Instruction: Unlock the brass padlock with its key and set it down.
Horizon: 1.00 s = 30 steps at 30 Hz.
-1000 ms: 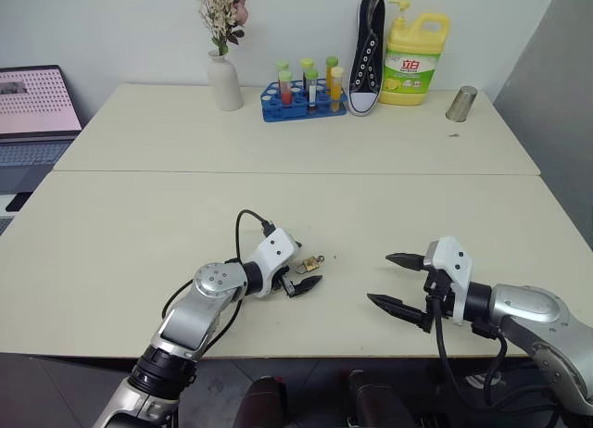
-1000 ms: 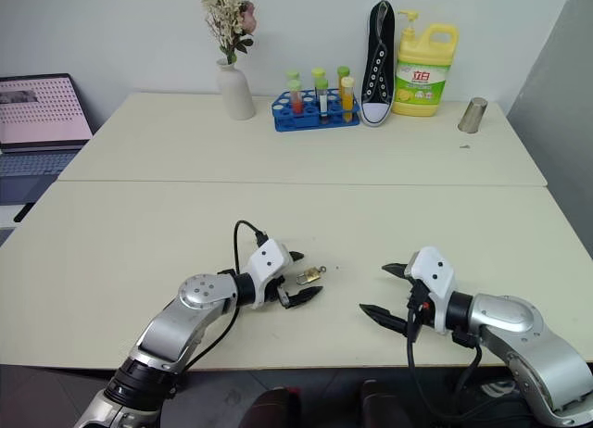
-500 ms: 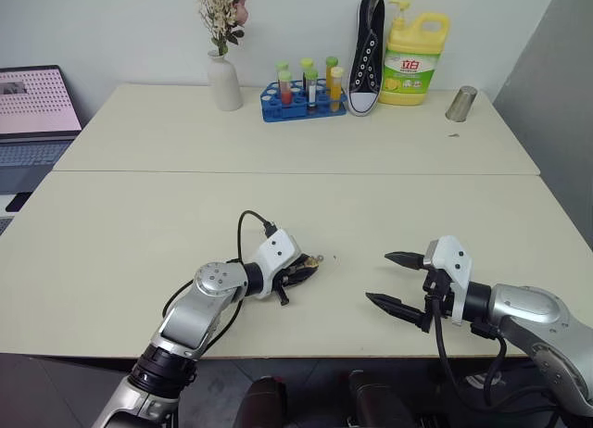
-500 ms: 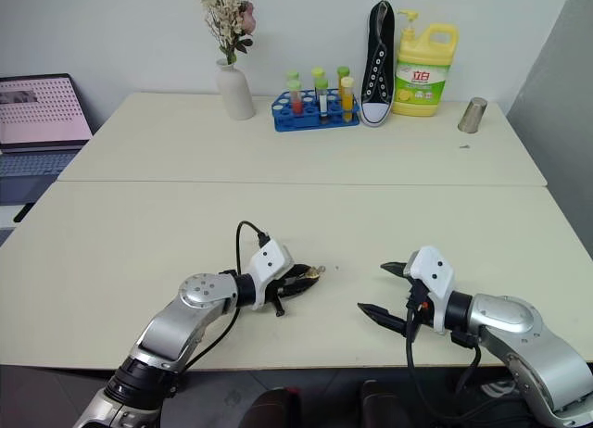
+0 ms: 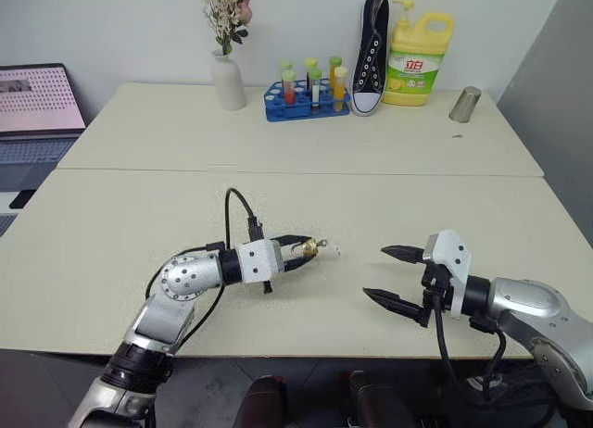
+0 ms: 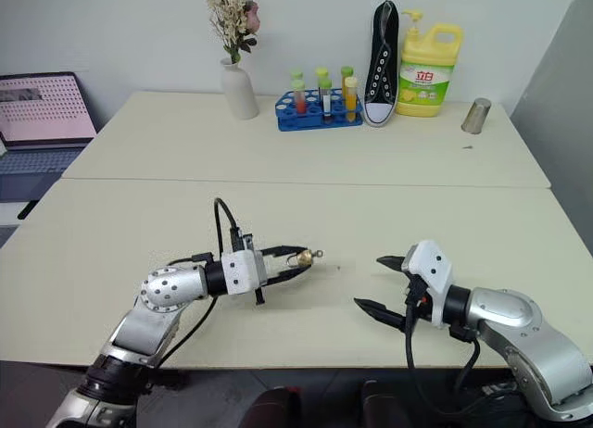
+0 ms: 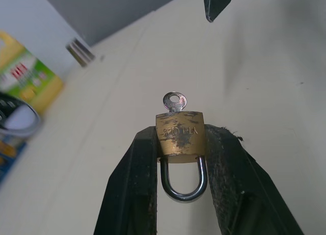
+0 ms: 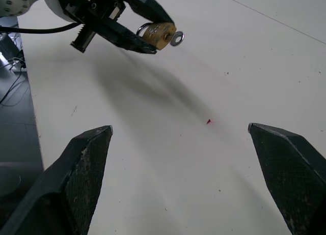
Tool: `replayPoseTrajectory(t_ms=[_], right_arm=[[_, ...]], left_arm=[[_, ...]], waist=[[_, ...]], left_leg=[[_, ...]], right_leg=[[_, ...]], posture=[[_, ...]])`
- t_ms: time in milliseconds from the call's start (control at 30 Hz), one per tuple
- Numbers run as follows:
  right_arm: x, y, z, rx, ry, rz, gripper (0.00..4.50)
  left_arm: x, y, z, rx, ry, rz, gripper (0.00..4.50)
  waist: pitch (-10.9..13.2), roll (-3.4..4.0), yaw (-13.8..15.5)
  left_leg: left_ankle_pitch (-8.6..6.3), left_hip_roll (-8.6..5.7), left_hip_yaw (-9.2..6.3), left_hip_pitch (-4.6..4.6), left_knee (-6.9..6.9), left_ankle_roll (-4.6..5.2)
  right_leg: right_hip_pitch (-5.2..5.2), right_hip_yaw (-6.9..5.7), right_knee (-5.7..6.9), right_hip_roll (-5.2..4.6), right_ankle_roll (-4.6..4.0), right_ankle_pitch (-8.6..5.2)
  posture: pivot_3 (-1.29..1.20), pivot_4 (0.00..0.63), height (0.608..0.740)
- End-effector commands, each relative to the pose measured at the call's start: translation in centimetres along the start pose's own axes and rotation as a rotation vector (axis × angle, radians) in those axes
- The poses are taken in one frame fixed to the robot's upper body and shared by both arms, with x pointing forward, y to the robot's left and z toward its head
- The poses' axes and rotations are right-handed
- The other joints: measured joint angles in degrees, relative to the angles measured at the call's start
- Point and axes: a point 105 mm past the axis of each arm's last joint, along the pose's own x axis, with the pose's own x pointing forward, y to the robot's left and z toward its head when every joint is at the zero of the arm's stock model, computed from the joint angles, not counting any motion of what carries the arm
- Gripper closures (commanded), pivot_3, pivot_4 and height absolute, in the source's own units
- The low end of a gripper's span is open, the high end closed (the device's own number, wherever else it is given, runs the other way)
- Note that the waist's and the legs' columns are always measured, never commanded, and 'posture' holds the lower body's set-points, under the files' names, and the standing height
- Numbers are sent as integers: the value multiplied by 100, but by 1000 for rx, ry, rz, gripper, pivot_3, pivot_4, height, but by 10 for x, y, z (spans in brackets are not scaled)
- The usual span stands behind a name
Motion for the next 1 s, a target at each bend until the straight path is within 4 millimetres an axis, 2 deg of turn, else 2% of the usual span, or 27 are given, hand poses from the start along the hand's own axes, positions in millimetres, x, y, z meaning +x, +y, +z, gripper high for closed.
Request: replayPoseTrajectory(t_ms=[33, 133, 233, 567, 1000], right_arm=[[1, 2, 12, -6, -42, 42, 0], [2, 3, 20, 20, -64, 81, 0], [5, 4, 28, 60, -86, 130, 0], [15, 10, 48, 112, -112, 240, 0], [44, 8, 51, 147, -80, 255, 0]], left_arm=[[-7, 12, 12, 302, -73, 23, 3541], [-9, 14, 18, 526, -133, 26, 3541], [-11, 10, 18, 576, -190, 12, 3541], [-12, 10, 21, 651, -264, 22, 3541], [-14, 5, 15, 676, -262, 20, 3541]], waist=[[0, 0, 0], [0, 0, -1], [0, 0, -5], [0, 0, -17], [0, 0, -20]], left_leg=[[0, 0, 1, 0, 0, 0], [0, 1, 0, 0, -1, 0], [0, 1, 2, 0, -1, 0], [0, 2, 2, -1, 0, 0], [0, 4, 3, -2, -1, 0]], right_leg=[[0, 0, 0, 0, 0, 0], [0, -1, 0, 0, 0, 1], [0, -1, 0, -3, -1, 2], [0, -7, 2, -4, -8, 9], [-1, -15, 4, -5, -22, 18]], posture=[[0, 150, 740], [0, 150, 740], [0, 150, 740], [0, 150, 740], [0, 150, 740]])
